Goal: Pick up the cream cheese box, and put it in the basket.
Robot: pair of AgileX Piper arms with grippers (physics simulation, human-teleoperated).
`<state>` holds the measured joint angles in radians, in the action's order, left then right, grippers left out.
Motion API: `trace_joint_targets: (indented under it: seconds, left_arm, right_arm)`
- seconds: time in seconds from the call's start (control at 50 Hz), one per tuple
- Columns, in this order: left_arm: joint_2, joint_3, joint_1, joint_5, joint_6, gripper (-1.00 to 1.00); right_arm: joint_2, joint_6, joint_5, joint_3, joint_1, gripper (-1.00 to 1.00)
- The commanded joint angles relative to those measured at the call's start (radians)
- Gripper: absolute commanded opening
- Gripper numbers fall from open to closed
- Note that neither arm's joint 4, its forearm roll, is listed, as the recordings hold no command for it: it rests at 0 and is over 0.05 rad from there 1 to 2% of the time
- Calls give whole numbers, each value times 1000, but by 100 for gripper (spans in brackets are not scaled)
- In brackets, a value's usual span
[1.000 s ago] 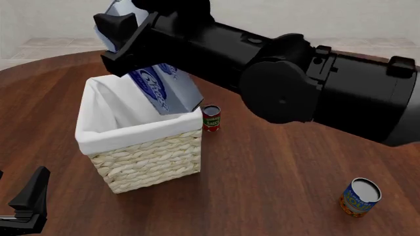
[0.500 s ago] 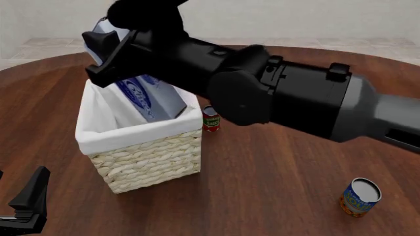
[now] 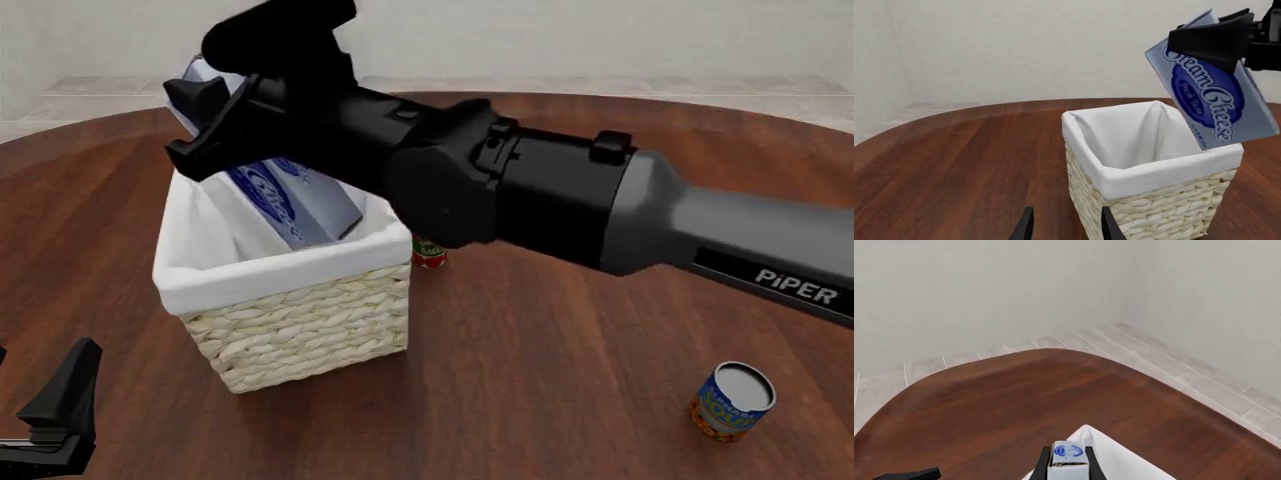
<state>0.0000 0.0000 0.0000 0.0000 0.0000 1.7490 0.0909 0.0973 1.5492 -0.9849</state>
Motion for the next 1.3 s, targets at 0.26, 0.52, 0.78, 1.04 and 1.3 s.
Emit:
trace_joint_targets:
  seconds: [0.26,0.52,0.78,1.04,1.3]
  left_arm:
    - [0,0,0,0,0,100]
    - [0,0,0,0,0,100]
    - [0,0,0,0,0,100]
    - [0,0,0,0,0,100]
    - [0,0,0,0,0,100]
  right_arm:
    - [60,0,-4,56,21,-100]
    - [83,8,-20,94,37,-100]
    - [134,42,-35,154,83,-100]
    - [180,48,-39,194,112,-100]
    - [201,37,-33,198,109,-100]
